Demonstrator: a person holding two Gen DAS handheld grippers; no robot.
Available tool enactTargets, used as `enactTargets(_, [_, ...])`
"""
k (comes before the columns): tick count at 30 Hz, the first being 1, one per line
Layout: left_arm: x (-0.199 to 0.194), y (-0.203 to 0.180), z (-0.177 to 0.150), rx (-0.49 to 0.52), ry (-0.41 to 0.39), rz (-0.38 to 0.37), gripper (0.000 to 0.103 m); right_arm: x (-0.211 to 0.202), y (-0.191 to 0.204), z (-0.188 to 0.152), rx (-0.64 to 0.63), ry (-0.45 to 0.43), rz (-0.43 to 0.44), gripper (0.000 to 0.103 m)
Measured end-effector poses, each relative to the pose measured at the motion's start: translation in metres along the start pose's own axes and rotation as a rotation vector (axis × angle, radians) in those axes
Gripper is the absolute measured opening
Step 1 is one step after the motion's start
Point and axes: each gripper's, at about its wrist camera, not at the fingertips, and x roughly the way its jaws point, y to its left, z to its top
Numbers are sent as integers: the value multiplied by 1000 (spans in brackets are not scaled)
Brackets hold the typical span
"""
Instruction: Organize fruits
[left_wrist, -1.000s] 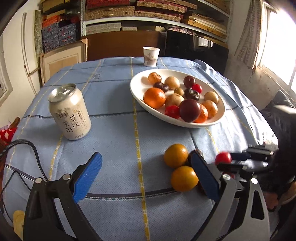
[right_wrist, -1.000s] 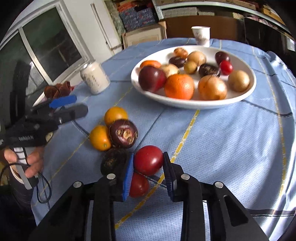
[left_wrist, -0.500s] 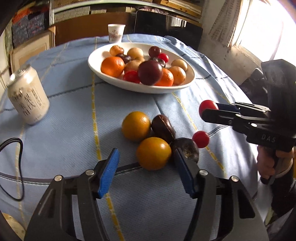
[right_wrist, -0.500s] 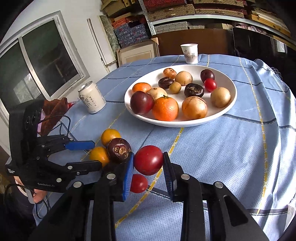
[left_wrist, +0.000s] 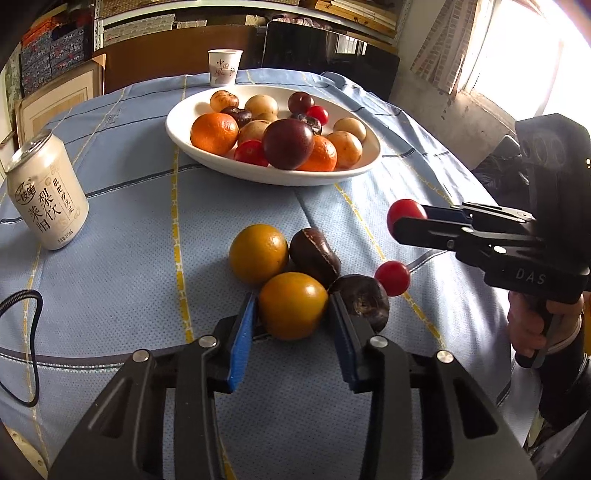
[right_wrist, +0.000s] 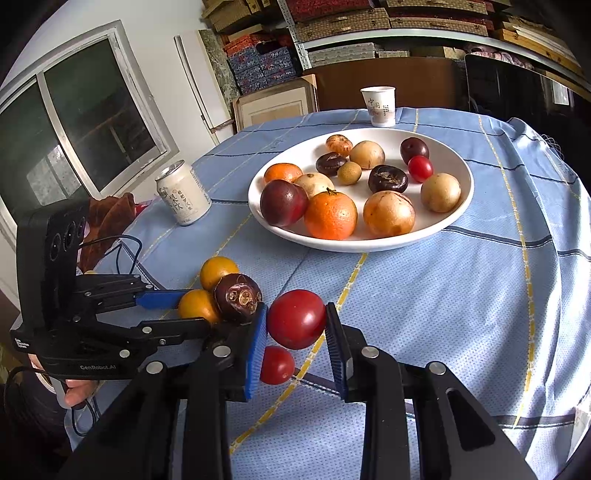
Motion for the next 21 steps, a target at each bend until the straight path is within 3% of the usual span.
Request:
enactTargets(9, [-3, 2, 1, -5, -19, 23, 39, -1, 0, 0, -3, -4, -1, 31])
enactTargets(15, [-17, 5, 3, 6, -80, 83, 39, -6, 2, 1, -24, -40, 8, 31])
enactTargets(21, [-30, 10, 16, -8, -95, 82, 39, -9, -5, 9, 12, -74, 44, 31])
